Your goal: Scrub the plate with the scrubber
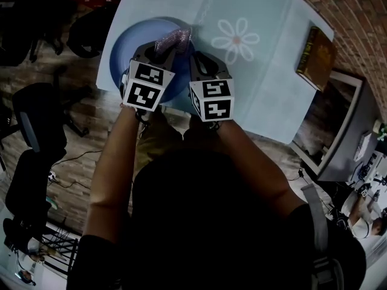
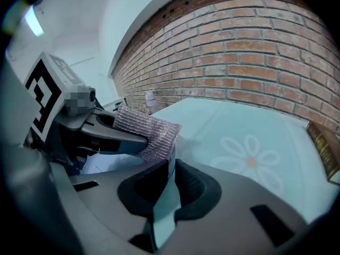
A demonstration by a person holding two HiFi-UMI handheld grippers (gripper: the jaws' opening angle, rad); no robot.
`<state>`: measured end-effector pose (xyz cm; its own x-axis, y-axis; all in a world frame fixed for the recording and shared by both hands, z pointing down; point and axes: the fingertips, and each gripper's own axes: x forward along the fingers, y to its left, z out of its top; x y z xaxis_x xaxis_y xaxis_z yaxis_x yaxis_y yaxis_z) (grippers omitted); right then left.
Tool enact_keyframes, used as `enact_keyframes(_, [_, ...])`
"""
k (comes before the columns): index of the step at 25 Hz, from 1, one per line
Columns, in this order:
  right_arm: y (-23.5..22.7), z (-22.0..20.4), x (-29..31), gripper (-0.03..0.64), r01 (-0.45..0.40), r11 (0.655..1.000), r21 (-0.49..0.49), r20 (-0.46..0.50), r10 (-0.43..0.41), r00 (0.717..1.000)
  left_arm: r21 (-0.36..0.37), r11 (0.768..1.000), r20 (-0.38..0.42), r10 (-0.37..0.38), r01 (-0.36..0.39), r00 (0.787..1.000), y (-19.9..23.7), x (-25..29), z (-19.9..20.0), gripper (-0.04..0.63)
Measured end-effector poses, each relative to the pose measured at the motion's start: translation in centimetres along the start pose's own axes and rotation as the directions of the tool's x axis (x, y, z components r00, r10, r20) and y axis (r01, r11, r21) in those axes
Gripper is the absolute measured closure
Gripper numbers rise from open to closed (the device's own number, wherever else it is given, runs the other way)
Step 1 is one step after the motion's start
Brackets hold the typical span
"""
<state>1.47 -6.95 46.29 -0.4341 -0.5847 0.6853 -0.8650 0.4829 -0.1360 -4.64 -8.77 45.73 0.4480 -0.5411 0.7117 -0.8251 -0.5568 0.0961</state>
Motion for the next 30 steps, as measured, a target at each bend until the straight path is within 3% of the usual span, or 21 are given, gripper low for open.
enact_keyframes(13, [-0.1,0.0,0.0,0.555,0.005,1.0,-0.01,-0.005,-0.005,1.0,-0.009,0.993,-0.057,0.12,-0.121,0.991,6.8,-0.3,-0.4,0.517])
enact_keyframes(20, [-0.3,-0.1,0.0,0.555,0.007,1.0,-0.016,-0.009,-0.007,1.0,-0.003,0.982,-0.106,0.185,-0.186,0.977,9.3,-3.0,-3.2,0.517])
enact_keyframes(25, [-0.2,-0.1,-0.1,0.555,0.006,1.0,-0.023,-0.011,-0.006,1.0,-0.046,0.972,-0.145,0.221,-0.23,0.964,10.1,-5.7,-6.0,0.517])
enact_keyframes(30, [-0.1,-0.2,-0.1,0.555,0.004,0.999,-0.032,-0.013,-0.005,1.0,-0.035,0.973,-0.176,0.221,-0.23,0.959,9.1,-7.9,-8.4,0.517])
